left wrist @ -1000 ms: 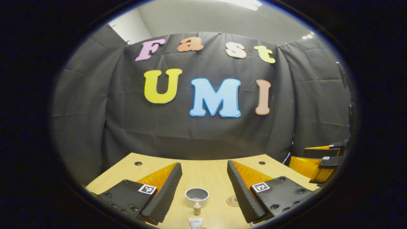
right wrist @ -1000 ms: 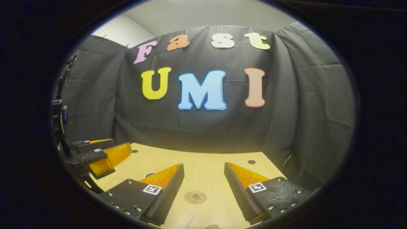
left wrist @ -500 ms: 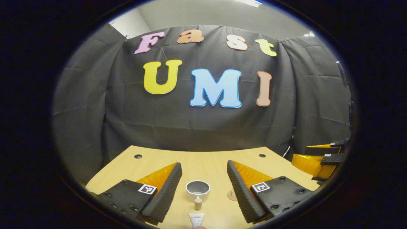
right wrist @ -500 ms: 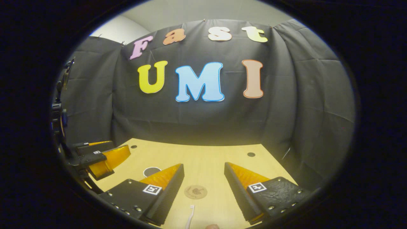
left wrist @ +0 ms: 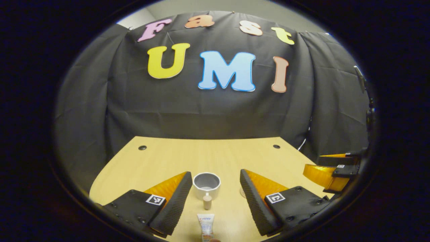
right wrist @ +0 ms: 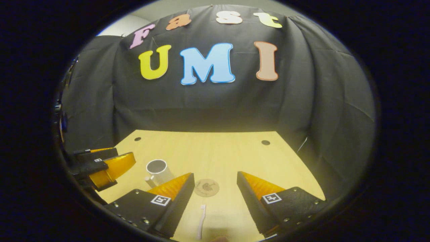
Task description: Put the toothbrush and toothpaste on the desktop into the cup, then pick up the cup and place it on the coaster on the desktop.
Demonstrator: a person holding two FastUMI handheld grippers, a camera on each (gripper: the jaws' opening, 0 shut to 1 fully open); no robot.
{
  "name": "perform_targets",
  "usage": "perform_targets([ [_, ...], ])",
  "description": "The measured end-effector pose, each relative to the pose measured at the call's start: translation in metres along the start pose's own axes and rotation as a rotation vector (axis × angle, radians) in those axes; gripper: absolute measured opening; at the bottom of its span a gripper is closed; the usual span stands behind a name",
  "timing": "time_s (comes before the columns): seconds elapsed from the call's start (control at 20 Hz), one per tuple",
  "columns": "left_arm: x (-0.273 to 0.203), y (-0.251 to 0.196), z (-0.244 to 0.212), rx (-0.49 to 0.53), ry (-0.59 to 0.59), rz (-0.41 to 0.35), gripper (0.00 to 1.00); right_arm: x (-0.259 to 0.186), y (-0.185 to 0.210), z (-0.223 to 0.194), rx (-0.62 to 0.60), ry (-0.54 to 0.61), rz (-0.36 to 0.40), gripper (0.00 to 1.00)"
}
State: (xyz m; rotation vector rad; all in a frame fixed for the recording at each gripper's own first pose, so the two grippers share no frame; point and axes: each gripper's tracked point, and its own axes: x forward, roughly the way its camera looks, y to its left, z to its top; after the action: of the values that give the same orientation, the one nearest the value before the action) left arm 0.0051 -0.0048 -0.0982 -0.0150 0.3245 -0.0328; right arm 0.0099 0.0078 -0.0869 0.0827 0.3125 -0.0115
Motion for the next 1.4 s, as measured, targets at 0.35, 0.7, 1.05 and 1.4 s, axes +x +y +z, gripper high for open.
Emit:
perform_targets([
  [0.35,0.018,0.0,-0.073,-0.049,0.262,-0.035,0.94,0.016,0.02,-0.06,0.039,0.248,0.063,0.84],
  [0.7,0.027,0.014,-0.133,-0.073,0.482,-0.003,0.92,0.029,0.034,-0.111,0.056,0.463,0.1,0.85],
  [1.05,0.017,0.035,-0.208,-0.06,0.753,0.043,0.96,0.03,0.045,-0.165,0.103,0.69,0.126,0.86],
  [1.4,0.01,0.036,-0.25,-0.057,0.918,0.035,0.95,0.036,0.047,-0.195,0.11,0.822,0.107,0.86],
])
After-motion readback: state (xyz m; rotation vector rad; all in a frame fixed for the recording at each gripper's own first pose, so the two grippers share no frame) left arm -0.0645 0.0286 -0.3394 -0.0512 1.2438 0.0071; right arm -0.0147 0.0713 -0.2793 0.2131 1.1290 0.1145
